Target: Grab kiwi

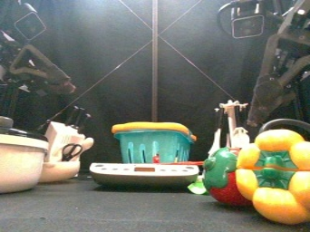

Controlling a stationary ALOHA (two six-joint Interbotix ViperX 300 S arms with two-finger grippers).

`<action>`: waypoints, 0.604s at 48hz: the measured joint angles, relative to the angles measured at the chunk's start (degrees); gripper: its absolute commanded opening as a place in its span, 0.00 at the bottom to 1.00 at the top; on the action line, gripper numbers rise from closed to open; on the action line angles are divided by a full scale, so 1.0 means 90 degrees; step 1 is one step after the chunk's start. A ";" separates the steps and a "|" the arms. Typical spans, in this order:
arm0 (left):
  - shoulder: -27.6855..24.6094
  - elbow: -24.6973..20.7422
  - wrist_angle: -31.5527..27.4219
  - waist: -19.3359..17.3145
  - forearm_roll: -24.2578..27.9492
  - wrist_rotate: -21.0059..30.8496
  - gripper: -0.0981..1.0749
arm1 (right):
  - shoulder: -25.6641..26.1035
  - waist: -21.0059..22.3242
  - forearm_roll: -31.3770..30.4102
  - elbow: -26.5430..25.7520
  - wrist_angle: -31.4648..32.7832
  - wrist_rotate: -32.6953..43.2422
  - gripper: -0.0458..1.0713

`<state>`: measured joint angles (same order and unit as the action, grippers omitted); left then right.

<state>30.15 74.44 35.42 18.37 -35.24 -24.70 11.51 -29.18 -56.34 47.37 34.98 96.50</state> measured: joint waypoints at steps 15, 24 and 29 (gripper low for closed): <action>-0.0010 0.0000 0.0000 0.0000 -0.0010 0.0000 0.70 | -0.0459 0.0205 -0.0010 0.0137 -0.0068 0.0000 0.96; -0.0010 0.0000 0.0000 0.0000 -0.0020 0.0010 0.70 | -0.0840 0.0410 -0.0020 0.0137 -0.0283 0.0000 0.96; 0.0000 0.0000 0.0010 0.0000 -0.0010 0.0000 0.70 | -0.0986 0.0498 -0.0010 0.0127 -0.0410 0.0000 0.96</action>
<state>30.15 74.44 35.51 18.37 -35.33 -24.70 2.64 -24.70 -56.43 48.52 31.29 96.50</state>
